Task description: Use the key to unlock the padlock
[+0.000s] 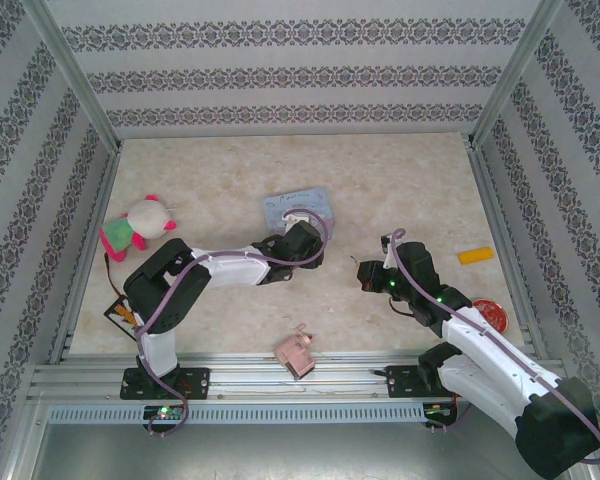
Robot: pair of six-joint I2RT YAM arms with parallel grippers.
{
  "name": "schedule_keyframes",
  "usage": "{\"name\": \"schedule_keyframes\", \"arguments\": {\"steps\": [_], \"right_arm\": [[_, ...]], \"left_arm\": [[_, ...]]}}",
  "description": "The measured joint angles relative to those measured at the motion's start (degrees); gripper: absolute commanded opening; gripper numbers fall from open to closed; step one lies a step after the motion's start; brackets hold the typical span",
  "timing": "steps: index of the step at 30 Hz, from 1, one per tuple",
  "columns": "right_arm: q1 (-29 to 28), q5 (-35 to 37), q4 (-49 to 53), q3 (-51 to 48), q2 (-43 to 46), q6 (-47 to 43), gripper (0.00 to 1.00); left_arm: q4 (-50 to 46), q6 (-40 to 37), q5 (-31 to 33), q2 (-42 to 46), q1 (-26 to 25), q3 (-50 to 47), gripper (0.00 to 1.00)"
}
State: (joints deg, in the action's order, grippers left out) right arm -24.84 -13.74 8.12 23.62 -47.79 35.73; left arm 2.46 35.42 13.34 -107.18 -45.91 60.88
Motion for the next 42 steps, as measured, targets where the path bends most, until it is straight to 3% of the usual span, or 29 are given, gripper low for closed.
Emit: {"name": "schedule_keyframes", "arguments": {"steps": [10, 27, 42], "right_arm": [[0.0, 0.0, 0.3, 0.0, -0.2, 0.0, 0.0], [0.4, 0.0, 0.3, 0.0, -0.3, 0.4, 0.0], [1.1, -0.5, -0.2, 0.0, -0.5, 0.5, 0.0]], "left_arm": [[-2.1, -2.3, 2.7, 1.5, 3.3, -2.2, 0.7], [-3.2, -2.2, 1.6, 0.3, 2.4, 1.5, 0.66], [-4.5, -2.2, 5.2, -3.4, 1.6, 3.7, 0.64]]}}
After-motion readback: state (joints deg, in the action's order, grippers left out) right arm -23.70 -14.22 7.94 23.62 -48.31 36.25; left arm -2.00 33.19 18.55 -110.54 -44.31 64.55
